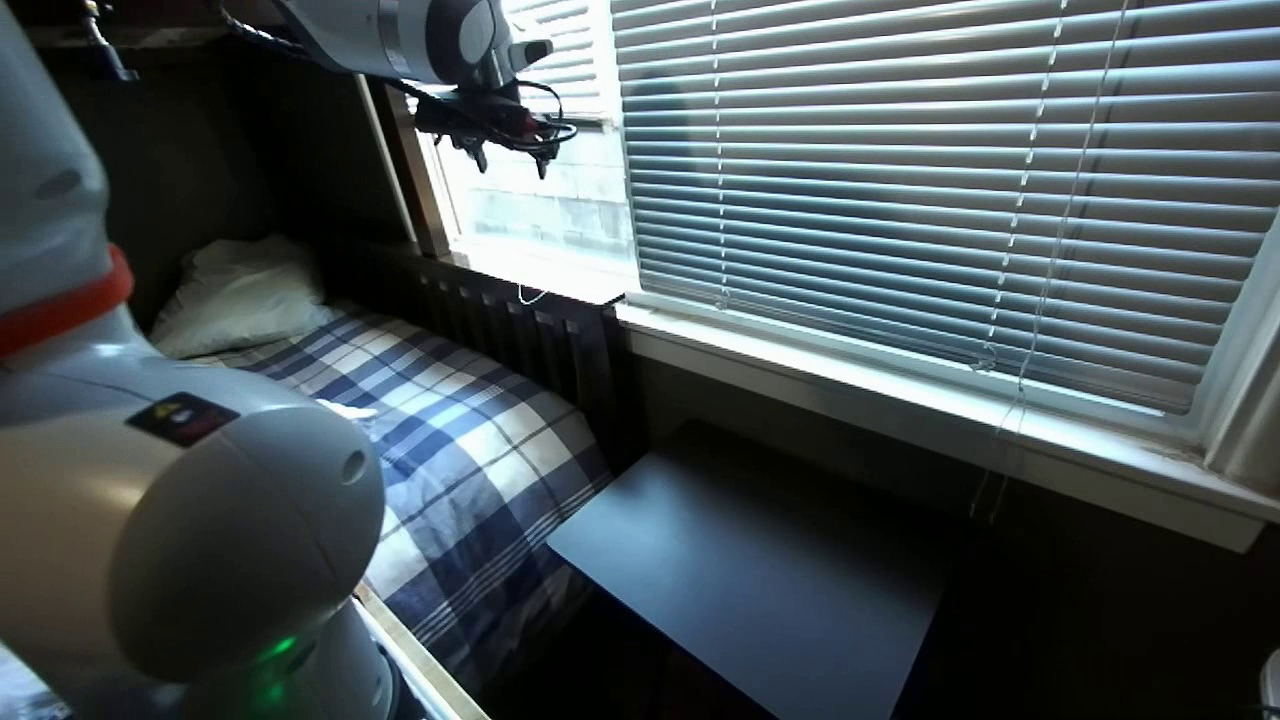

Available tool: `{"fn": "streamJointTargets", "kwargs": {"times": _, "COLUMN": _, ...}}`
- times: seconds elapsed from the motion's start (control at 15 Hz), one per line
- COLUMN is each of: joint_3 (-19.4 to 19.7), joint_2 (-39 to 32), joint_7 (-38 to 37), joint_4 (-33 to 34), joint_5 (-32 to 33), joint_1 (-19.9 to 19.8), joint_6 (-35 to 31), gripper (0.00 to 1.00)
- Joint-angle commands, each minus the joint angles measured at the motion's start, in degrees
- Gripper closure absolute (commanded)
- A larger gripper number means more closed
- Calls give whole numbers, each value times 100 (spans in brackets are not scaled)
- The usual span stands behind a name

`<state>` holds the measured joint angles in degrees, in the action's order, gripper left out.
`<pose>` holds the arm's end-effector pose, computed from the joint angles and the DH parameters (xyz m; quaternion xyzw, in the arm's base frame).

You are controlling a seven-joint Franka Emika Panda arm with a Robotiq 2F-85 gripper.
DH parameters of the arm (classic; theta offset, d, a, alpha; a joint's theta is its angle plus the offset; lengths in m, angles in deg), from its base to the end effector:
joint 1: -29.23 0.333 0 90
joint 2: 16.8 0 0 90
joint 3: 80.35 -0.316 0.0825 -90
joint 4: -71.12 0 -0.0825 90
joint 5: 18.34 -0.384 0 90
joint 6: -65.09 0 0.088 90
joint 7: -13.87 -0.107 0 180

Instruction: Pull the white cord on the left side of the window

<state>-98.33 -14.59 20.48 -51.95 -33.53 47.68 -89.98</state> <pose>0.4669 0.3354 0.4848 -0.9175 -0.2579 -0.2601 0.1549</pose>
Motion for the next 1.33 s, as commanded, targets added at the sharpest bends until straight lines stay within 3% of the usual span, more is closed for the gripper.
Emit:
{"fn": "streamJointTargets", "kwargs": {"times": 0.0, "joint_3": -74, "joint_2": -706, "joint_7": 404, "joint_4": 348, "joint_5": -38, "joint_1": 83, "joint_6": -685, "gripper": 0}}
{"fn": "streamJointTargets", "kwargs": {"times": 0.13, "joint_3": -118, "joint_2": -995, "joint_7": 666, "joint_4": 572, "joint_5": -154, "joint_1": 74, "joint_6": -722, "gripper": 0}}
{"fn": "streamJointTargets", "kwargs": {"times": 0.2, "joint_3": -71, "joint_2": -675, "joint_7": 409, "joint_4": 279, "joint_5": -12, "joint_1": 58, "joint_6": -655, "gripper": 0}}
{"fn": "streamJointTargets", "kwargs": {"times": 0.8, "joint_3": -95, "joint_2": -970, "joint_7": 557, "joint_4": 567, "joint_5": -20, "joint_1": 58, "joint_6": -671, "gripper": 0}}
{"fn": "streamJointTargets", "kwargs": {"times": 0.87, "joint_3": -201, "joint_2": -1101, "joint_7": 725, "joint_4": 671, "joint_5": -310, "joint_1": 37, "joint_6": -775, "gripper": 0}}
{"fn": "streamJointTargets", "kwargs": {"times": 1.27, "joint_3": -278, "joint_2": -1901, "joint_7": 791, "joint_4": 1211, "joint_5": -159, "joint_1": 87, "joint_6": -1402, "gripper": 0}}
